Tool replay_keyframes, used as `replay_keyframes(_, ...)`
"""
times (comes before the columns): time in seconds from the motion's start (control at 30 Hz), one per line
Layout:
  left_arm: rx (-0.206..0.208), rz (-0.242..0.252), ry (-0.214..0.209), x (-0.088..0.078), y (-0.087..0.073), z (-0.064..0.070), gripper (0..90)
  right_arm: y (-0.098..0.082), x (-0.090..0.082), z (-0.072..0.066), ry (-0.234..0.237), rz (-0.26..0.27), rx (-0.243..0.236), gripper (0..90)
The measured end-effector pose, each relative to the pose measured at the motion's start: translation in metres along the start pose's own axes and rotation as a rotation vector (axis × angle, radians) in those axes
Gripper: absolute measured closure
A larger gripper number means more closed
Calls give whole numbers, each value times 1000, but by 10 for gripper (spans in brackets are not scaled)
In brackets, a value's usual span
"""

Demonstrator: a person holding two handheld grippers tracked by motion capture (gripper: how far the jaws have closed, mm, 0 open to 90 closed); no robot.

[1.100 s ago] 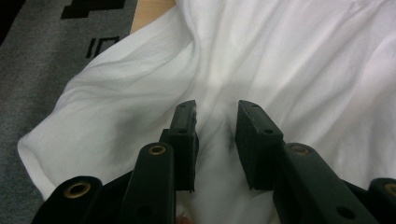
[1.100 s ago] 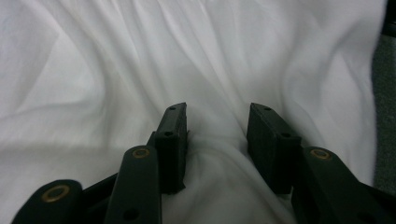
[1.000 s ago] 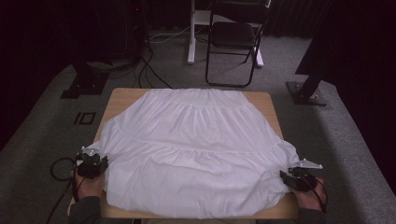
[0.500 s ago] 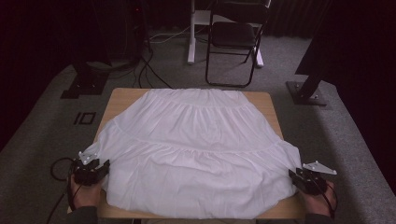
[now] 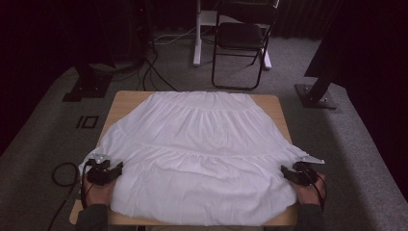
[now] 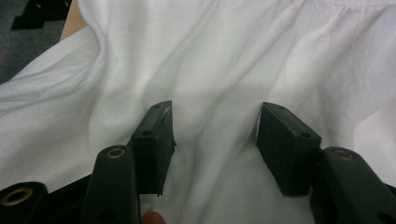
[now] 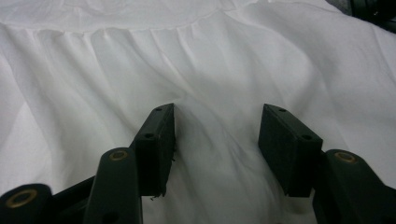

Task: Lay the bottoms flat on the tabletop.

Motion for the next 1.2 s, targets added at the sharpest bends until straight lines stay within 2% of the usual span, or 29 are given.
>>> replay_keyframes(0.07,-3,-14,-9,-3,-1,1,605,-1,-1,0,6,4,-10,518)
replay_keyframes(0.1,-3,-20,-15,-4,-1,2,719,-2,-3,1,8,3,-16,604)
replay_keyframes(0.17,30,-39,-17,-7,-4,6,868,-4,-5,2,19,-11,-12,751)
replay_keyframes(0.2,52,-45,-5,-9,-6,7,883,-4,-6,2,17,-16,-14,795)
replay_keyframes(0.23,67,-55,-5,-11,-7,7,887,-6,-8,2,20,-25,-22,827)
replay_keyframes(0.37,54,-78,-31,-21,-17,3,889,-13,-16,-1,14,-64,-57,856)
replay_keyframes(0.67,36,-88,-59,-49,-48,-2,885,-43,-42,-5,14,-76,-24,853)
replay_keyframes(0.87,23,-90,-55,-65,-66,-4,884,-61,-58,-6,15,-87,-7,850)
replay_keyframes(0.93,20,-92,-52,-70,-72,-5,882,-65,-65,-6,22,-64,1,850)
replay_keyframes(1.2,24,-128,-46,-90,-92,-11,880,-86,-83,-6,10,-113,-1,851)
Point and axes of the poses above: each handheld gripper's, and its own axes: x roughly forward along the jaws, y roughly out of its top, z roughly to its right, the point moved 7 cm from there along x, roughly forward along the jaws, and after that the axes turned 3 degrees about -z, right-handed, at the moved point
